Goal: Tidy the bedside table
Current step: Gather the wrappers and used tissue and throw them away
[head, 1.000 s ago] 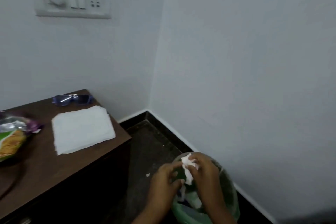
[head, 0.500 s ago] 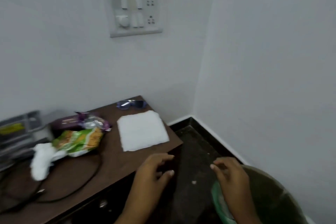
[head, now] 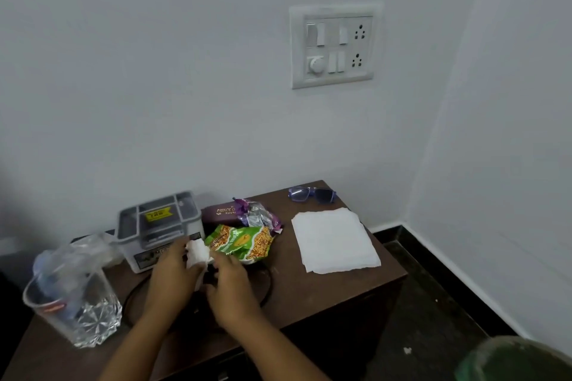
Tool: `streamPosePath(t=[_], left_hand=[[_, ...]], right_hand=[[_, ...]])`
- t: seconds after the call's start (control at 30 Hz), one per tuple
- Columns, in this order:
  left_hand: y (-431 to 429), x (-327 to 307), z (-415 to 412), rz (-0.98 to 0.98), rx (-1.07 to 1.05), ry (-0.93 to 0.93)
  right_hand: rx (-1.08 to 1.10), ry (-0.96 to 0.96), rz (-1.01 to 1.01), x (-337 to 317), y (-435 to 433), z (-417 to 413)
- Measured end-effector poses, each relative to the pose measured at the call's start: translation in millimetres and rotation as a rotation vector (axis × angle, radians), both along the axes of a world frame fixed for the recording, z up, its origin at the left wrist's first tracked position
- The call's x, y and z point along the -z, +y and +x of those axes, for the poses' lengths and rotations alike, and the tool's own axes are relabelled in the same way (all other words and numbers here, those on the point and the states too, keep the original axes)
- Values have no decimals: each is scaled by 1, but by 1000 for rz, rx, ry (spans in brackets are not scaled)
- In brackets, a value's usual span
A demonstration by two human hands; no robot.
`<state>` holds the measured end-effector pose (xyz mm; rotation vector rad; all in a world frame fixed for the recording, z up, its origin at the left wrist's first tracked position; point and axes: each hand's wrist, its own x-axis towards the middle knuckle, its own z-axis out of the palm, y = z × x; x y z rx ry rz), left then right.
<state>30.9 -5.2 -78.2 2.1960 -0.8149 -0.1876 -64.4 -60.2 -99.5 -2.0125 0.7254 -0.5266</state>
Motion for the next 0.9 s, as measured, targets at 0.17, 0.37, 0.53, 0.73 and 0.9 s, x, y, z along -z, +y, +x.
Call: streamPosePath(t=[0.17,0.37,0.53,0.73,0.9], left_hand=[[1,-2,0,18,-39,-52],[23,-19,-7,-130,-168,-17],[40,-36,-18,-343,-225,90],[51,-43,-40,-363,-22,266],[19,-33,-120,-326,229,269]], right_hand=[[52,-84,26,1,2,9],[-14,-219,122,-16,8,3],[-90,-312,60,-33,22,2],[16,-345,-34,-49,21,-32],[202,-351,-102,-44,-6,-124]])
